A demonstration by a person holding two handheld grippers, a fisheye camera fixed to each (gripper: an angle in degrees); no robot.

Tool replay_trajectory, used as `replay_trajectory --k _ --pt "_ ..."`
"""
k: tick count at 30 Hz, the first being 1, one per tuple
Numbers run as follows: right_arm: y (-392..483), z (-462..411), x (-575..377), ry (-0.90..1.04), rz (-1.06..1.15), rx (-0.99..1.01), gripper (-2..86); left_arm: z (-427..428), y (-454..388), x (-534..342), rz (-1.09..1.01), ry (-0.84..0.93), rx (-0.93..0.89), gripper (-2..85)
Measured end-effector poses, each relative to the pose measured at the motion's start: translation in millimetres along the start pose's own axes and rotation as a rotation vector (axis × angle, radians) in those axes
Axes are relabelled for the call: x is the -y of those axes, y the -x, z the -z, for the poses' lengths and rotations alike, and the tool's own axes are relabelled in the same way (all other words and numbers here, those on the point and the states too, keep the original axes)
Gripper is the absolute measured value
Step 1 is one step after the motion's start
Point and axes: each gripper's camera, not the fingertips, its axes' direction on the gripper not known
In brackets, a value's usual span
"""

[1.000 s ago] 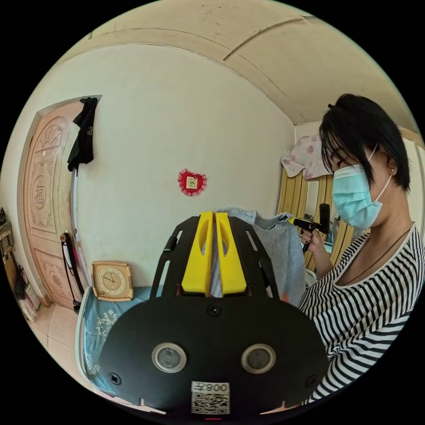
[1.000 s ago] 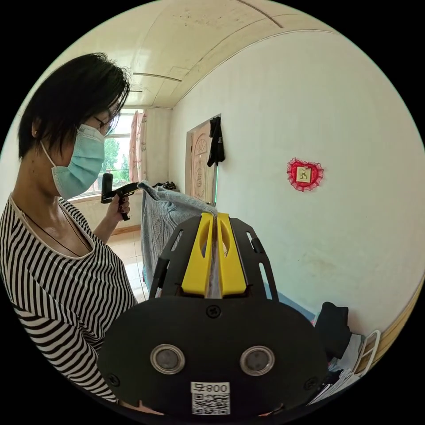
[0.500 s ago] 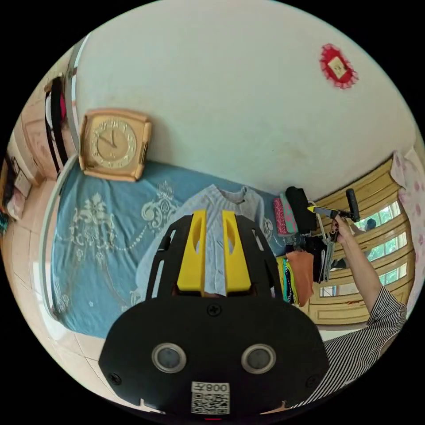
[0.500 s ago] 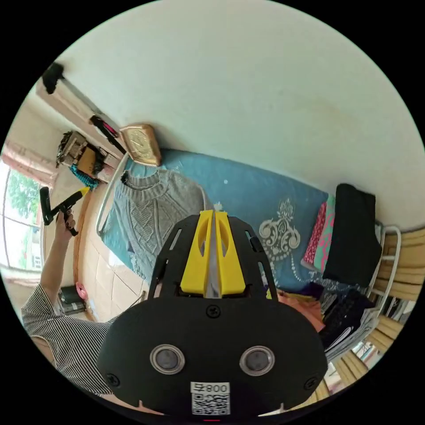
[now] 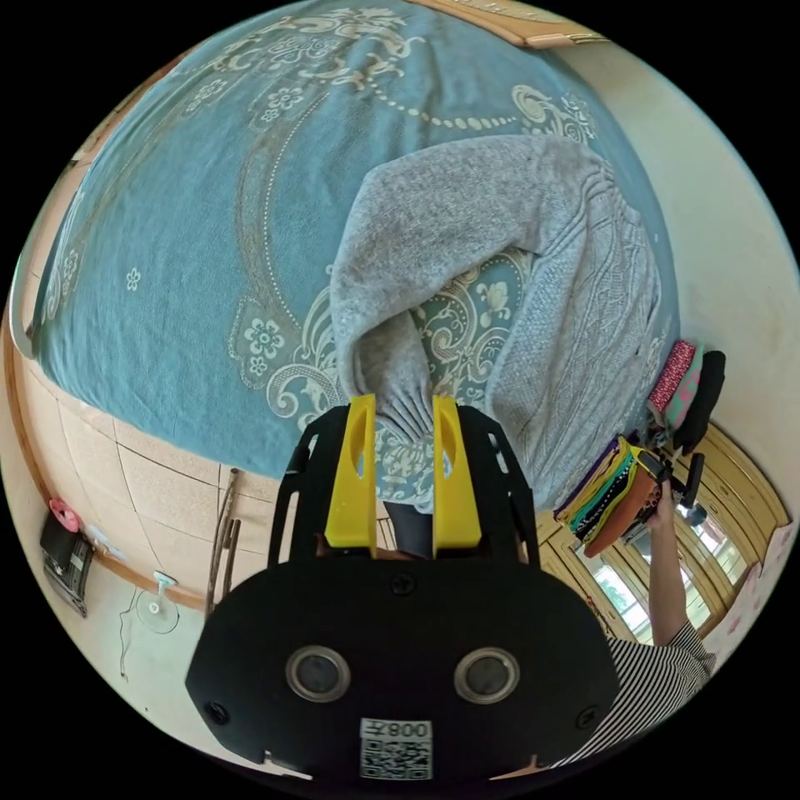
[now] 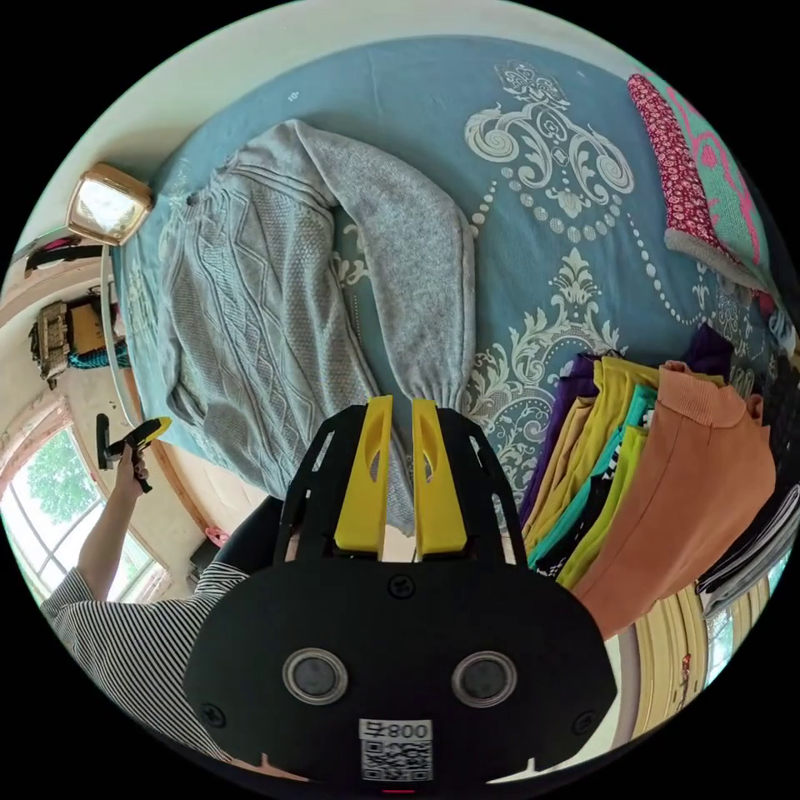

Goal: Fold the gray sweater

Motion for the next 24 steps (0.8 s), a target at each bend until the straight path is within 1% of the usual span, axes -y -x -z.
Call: replay_trajectory --k 2,4,6,7,9,12,14,16,17,18,19,22,24 --pt "-5.3 -32.6 16.9 0.015 -0.013 0.001 5.6 -22.0 12.9 23.4 0.050 0.009 0.007 9.8" --pt "-11.1 -82.8 37.0 0.065 -0.029 -0.026 5.8 -40.1 22.0 38.3 0.097 0.022 0.013 9.2" --pt "-13.5 -124.7 47.8 0.128 -0.037 -0.065 5.8 -50.6 26.8 48.4 0.136 0.002 0.065 8.1" --pt "-14.0 -146.3 51.6 0.147 -0.042 -0.076 5.6 -55.6 28.3 54.0 0.133 -0.006 0.091 7.2" --pt "-14.1 -159.0 53.5 0.131 -0.037 -0.072 4.9 -61.8 30.1 61.7 0.101 -0.006 0.132 5.9" --pt "-14.2 -174.4 52.0 0.163 0.050 -0.060 2.1 -63.0 34.3 72.5 0.028 0.003 0.157 3.6" --pt "-17.2 -166.2 52.0 0.162 0.093 -0.048 1.3 -43.4 40.3 78.2 -0.011 -0.047 0.209 3.0" --pt "-26.2 -131.2 51.4 0.106 0.136 -0.129 0.8 -16.3 50.7 81.8 -0.017 -0.121 0.266 2.8" --pt "-30.3 -118.6 51.2 0.083 0.141 -0.151 0.8 5.6 62.1 84.6 0.007 -0.182 0.297 2.9" --pt "-41.9 -91.8 51.7 0.035 0.137 -0.186 0.7 16.9 68.9 85.8 0.026 -0.217 0.308 2.9" --pt "-57.3 -66.0 53.6 -0.009 0.110 -0.215 0.7 38.3 83.5 88.1 0.071 -0.289 0.309 3.1" --pt "-101.0 -20.8 58.9 -0.122 0.012 -0.258 0.8 67.9 115.8 94.1 0.142 -0.423 0.220 4.3" --pt "-124.0 -19.4 62.3 -0.134 -0.067 -0.278 0.9 63.5 127.1 96.2 0.158 -0.471 0.142 5.7"
